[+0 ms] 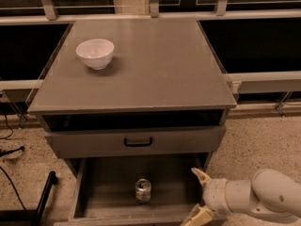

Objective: Pick 7up can from middle drawer and place on counter

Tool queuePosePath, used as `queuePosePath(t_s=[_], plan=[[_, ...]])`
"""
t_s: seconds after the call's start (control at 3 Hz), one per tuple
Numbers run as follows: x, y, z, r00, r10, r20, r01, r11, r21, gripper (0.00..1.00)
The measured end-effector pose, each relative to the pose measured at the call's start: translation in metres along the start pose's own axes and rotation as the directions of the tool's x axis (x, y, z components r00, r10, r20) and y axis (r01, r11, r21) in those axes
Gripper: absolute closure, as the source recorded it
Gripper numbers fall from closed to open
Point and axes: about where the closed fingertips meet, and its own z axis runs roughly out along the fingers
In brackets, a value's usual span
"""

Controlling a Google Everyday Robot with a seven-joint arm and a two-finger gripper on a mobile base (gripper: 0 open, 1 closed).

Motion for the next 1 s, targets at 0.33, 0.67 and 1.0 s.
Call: queuePosePath(t_s=[0.33,0.67,1.0], plan=[[0.002,-0.010,0.034,0.999,-0.026,0.033,0.026,0.9996,-0.007,0.00],[0.009,-0.025,0.076,0.997,-0.035,0.063,0.036,0.9993,-0.011,0.03],[0.013,-0.034,0.101,0.997,-0.035,0.074,0.036,0.9993,-0.013,0.11]])
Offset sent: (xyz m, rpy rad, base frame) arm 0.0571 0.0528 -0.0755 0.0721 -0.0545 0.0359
